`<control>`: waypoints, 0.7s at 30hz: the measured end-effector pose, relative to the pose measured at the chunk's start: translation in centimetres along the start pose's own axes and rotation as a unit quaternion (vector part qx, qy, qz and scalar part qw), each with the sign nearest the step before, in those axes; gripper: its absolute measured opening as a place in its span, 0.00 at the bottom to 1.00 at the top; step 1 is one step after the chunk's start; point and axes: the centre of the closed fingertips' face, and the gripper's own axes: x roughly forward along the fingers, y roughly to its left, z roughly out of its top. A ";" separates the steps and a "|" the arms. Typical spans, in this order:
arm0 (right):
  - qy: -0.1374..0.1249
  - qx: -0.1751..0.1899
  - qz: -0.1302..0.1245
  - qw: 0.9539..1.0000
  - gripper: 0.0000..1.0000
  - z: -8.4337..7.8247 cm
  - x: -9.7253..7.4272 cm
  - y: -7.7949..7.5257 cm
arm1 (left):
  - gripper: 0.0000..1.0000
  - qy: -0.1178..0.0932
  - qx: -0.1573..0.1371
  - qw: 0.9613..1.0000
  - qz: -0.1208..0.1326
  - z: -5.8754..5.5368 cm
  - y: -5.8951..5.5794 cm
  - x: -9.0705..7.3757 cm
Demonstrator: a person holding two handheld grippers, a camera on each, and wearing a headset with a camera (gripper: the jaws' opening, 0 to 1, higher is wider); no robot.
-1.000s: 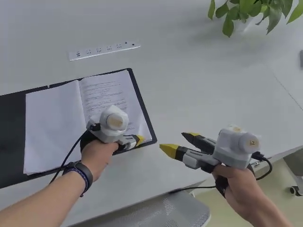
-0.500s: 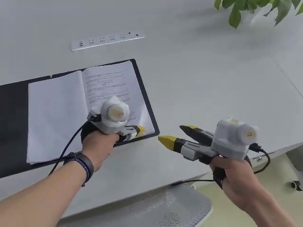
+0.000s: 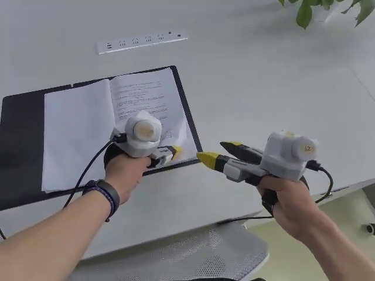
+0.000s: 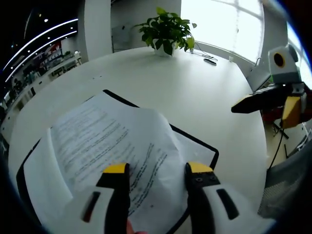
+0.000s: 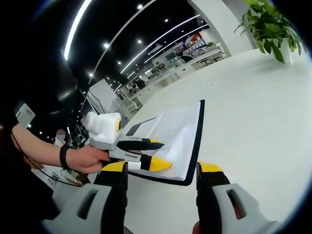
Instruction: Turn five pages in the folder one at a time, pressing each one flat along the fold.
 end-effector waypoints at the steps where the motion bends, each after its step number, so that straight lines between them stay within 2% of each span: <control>1: 0.001 0.000 0.003 1.000 0.55 0.2 0.5 -0.1 | 0.46 -0.002 -0.005 1.000 -0.001 0.0 0.0 0.0; 8: 0.005 0.012 0.027 1.000 0.53 2.0 5.1 -0.8 | 0.46 -0.002 -0.006 1.000 -0.005 0.0 0.0 0.0; 12: 0.006 0.030 0.039 0.999 0.51 2.4 6.9 -1.1 | 0.46 -0.001 -0.005 1.000 -0.007 0.0 0.0 0.0; 15: 0.009 0.051 0.046 0.998 0.50 2.3 8.3 -1.4 | 0.46 -0.001 -0.006 1.000 -0.008 0.0 0.1 0.0; 21: 0.027 0.076 0.053 0.995 0.46 1.4 10.0 -1.9 | 0.47 0.000 -0.004 1.000 -0.011 0.0 -0.1 -0.1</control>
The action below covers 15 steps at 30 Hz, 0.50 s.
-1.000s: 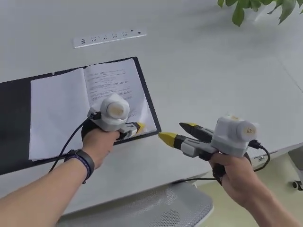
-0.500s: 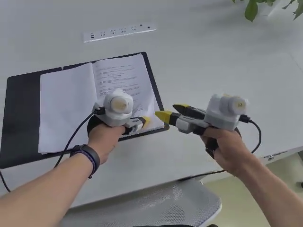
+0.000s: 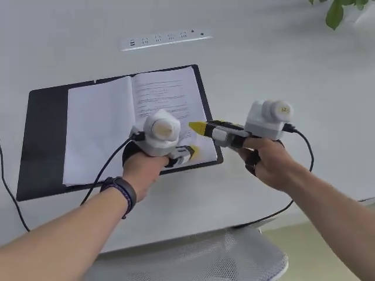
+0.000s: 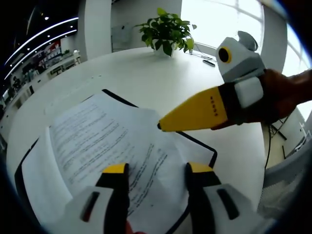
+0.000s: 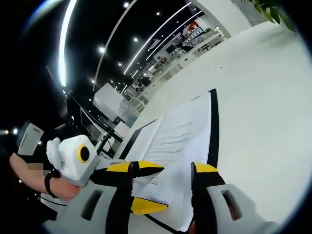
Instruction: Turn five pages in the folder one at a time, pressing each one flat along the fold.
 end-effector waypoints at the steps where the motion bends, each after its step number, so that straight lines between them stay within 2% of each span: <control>1: 0.002 0.005 0.002 1.000 0.45 -0.1 0.2 0.0 | 0.47 0.000 0.001 1.000 -0.002 0.0 -0.1 0.0; 6: 0.004 0.016 0.000 1.000 0.31 -0.3 0.2 -0.4 | 0.51 0.003 0.002 1.000 -0.010 0.1 -0.4 -0.2; 12: -0.019 0.044 -0.010 0.999 0.12 0.4 -0.6 -1.0 | 0.58 0.001 -0.001 1.000 -0.024 0.4 -1.0 -0.8; 15: -0.022 0.054 -0.010 0.998 0.04 0.5 -0.8 -1.0 | 0.60 -0.002 -0.001 1.000 -0.025 0.5 -1.1 -1.4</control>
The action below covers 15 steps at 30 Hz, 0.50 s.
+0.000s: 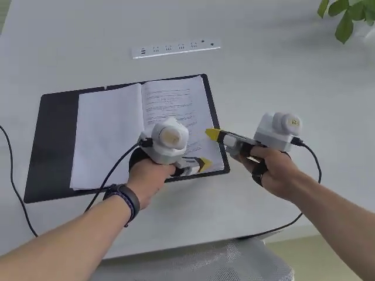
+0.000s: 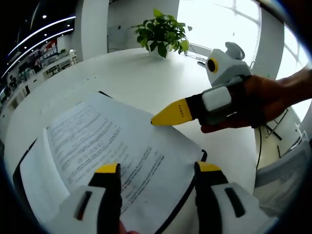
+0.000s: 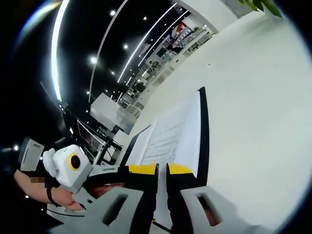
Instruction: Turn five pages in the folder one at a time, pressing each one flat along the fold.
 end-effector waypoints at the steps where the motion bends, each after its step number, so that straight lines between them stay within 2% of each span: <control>1: -0.001 0.000 -0.001 1.000 0.02 0.0 0.0 0.0 | 0.61 -0.002 0.000 1.000 0.000 0.1 0.0 -0.2; 9: -0.003 -0.001 0.007 1.000 0.00 0.2 0.4 1.2 | 0.64 -0.019 -0.003 1.000 0.003 1.0 0.3 -1.9; 12: -0.004 -0.001 0.009 1.000 0.00 0.3 0.6 1.4 | 0.65 -0.021 0.002 1.000 0.007 1.0 0.8 -2.6; 15: -0.005 0.001 0.005 1.000 0.00 0.3 0.6 1.7 | 0.65 -0.031 -0.008 0.999 0.014 1.1 1.5 -3.5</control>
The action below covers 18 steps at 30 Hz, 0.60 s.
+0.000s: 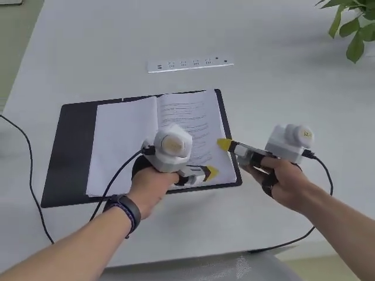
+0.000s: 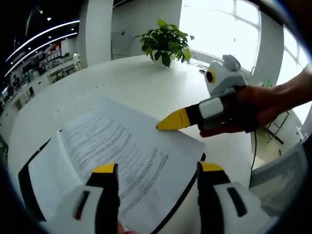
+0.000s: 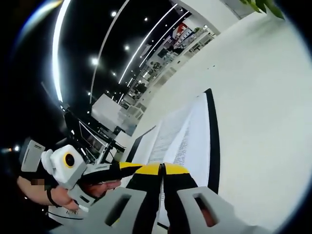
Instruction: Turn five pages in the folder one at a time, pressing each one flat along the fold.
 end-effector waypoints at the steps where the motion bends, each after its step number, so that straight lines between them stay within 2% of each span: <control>1: -0.001 0.001 0.000 1.000 0.00 0.1 0.0 0.1 | 0.65 -0.004 -0.003 1.000 0.003 0.1 0.3 -0.4; 6: -0.002 0.001 -0.001 1.000 0.00 0.2 0.0 0.8 | 0.65 -0.012 -0.004 1.000 0.013 -0.1 1.2 -2.1; 9: -0.004 0.002 -0.001 1.000 0.00 0.5 0.1 1.3 | 0.66 -0.018 -0.011 1.000 0.022 -0.5 2.3 -3.4; 14: -0.010 -0.007 0.017 1.000 0.00 1.0 0.9 3.4 | 0.67 -0.029 -0.027 0.998 0.039 -1.3 4.1 -5.5; 18: -0.012 -0.016 0.031 0.999 0.00 1.2 1.9 4.9 | 0.67 -0.031 -0.030 0.998 0.049 -2.0 5.1 -7.0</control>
